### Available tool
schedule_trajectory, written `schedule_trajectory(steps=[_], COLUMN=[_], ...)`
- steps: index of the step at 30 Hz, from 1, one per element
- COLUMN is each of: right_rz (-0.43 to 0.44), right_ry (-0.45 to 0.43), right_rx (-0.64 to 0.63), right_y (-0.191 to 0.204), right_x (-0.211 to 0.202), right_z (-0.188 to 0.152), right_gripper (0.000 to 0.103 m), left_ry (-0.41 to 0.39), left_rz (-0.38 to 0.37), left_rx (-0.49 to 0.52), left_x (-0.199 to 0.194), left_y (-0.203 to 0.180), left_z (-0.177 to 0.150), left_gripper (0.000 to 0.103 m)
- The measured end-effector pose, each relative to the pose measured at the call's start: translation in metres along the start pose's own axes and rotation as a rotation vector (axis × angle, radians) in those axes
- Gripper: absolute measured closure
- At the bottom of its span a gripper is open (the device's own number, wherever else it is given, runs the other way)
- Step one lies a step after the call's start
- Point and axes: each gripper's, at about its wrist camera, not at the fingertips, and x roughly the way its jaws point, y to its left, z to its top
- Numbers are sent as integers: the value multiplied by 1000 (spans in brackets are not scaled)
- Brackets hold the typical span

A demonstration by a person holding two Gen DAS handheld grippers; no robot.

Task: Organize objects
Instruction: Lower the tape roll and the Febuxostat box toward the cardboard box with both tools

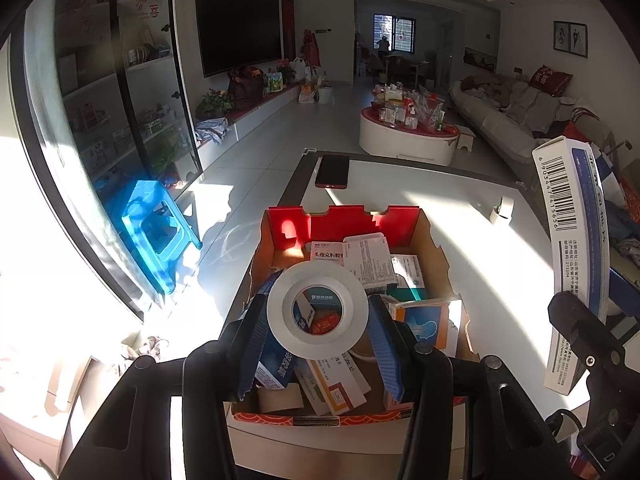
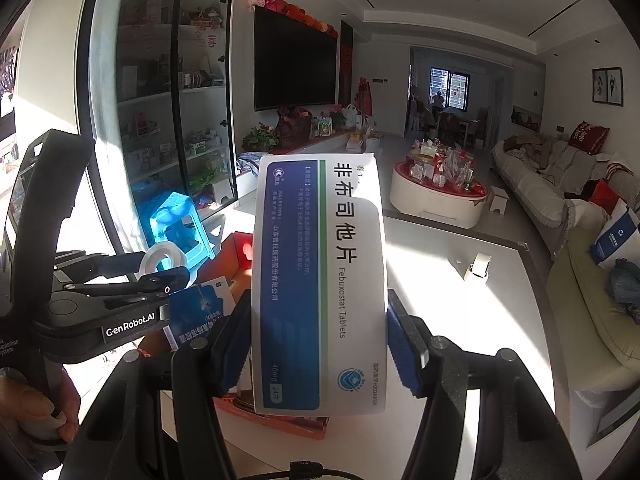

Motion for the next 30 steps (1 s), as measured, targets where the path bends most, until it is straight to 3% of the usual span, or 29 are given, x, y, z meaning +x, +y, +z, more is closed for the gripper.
schedule_trajectory(steps=[12,30], right_rz=[16,36], right_ry=[-24,-29], right_rx=[19,53], right_y=[9,9], right_x=[-5,-7], right_z=[-12,-22], right_gripper=[42,42], left_ry=[36,37], left_rz=[15,35], left_rx=[-21,-11], left_x=[7,9], left_y=[6,0], left_z=[-19,-17], left_gripper=[50,50])
